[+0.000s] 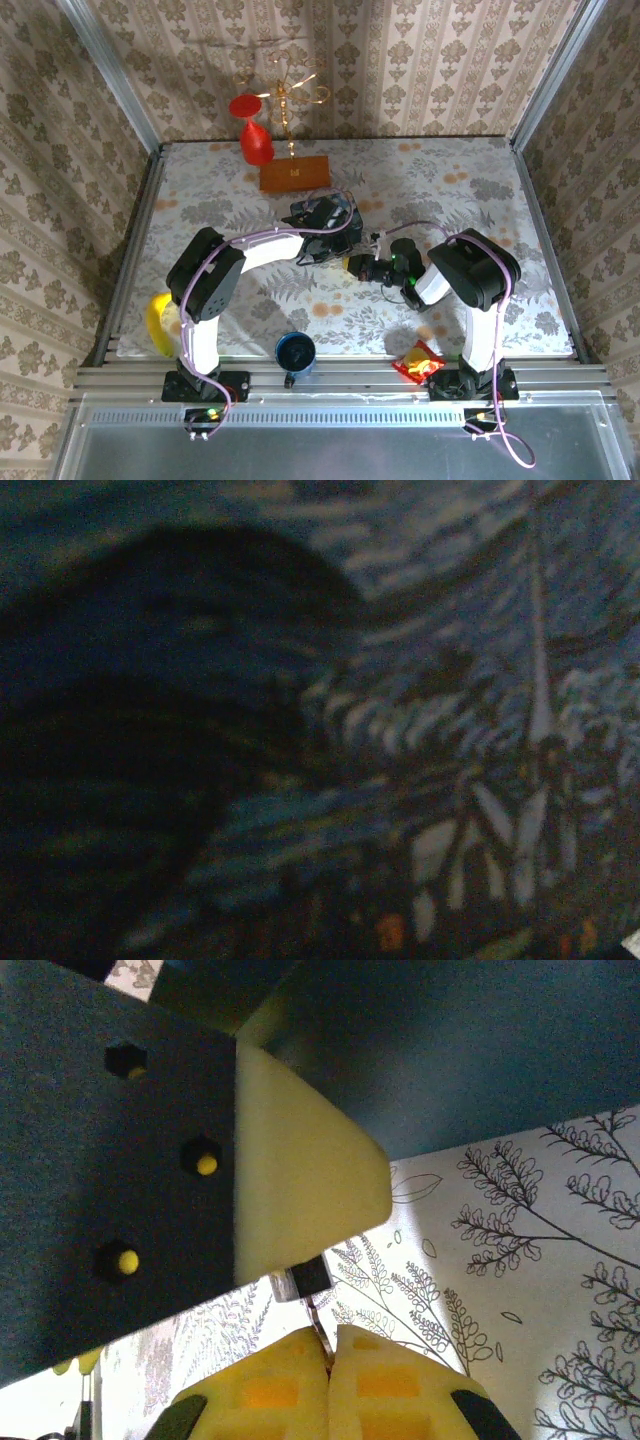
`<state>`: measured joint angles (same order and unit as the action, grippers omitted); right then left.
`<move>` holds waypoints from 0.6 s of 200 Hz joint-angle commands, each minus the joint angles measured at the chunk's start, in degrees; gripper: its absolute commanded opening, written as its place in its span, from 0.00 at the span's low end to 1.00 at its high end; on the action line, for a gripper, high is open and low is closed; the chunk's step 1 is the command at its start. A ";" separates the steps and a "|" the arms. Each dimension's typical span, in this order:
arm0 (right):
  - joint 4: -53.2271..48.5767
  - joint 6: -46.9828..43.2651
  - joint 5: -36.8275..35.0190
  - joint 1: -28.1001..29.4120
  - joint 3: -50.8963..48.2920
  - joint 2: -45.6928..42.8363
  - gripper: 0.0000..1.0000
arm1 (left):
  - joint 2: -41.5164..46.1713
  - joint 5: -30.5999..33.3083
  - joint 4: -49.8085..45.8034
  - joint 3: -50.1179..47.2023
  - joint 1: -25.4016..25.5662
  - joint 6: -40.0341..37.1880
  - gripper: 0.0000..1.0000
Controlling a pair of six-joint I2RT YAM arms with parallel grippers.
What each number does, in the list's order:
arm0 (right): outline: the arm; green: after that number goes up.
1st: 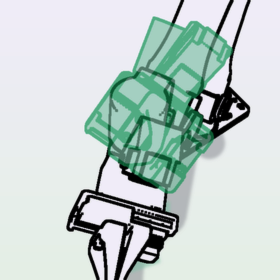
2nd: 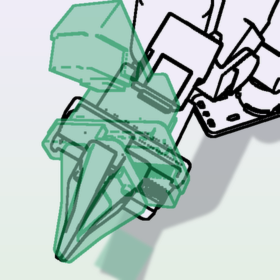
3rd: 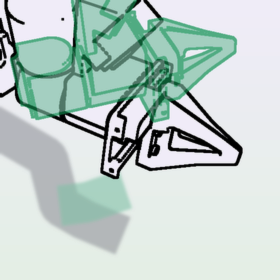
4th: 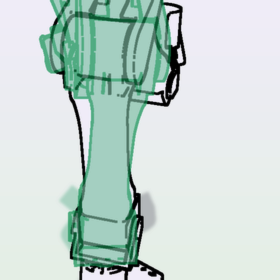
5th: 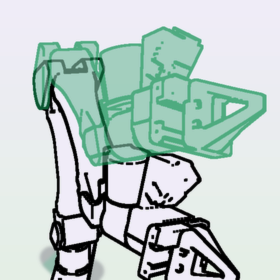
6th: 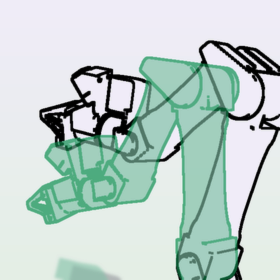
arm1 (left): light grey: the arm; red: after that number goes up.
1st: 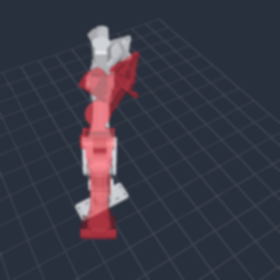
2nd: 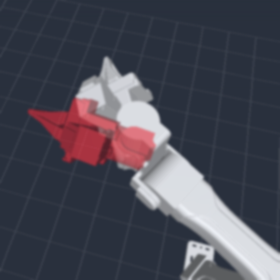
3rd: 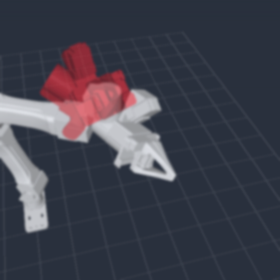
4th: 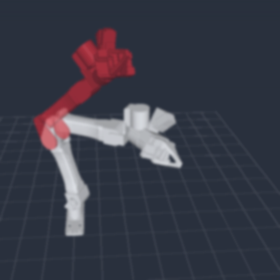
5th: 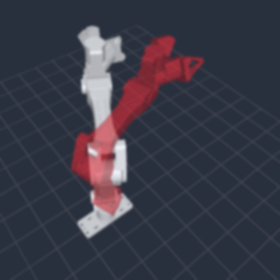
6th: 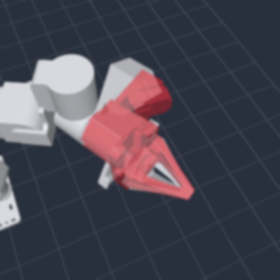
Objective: Unlock the padlock with the key
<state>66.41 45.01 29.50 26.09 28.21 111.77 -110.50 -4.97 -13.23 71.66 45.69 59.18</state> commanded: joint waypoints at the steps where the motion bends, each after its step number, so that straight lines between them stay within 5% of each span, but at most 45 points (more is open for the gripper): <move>1: -0.53 -0.04 -0.59 -1.54 1.89 0.42 0.00 | 2.57 -4.72 -1.00 -0.37 1.14 -0.55 0.13; 120: -2.75 -2.27 -4.68 -2.27 1.09 -4.73 0.00 | 3.00 -5.40 -0.42 -0.78 1.11 0.15 0.13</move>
<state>63.46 44.45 31.22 24.77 28.93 109.93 -110.17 -6.09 -12.21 71.66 45.65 59.20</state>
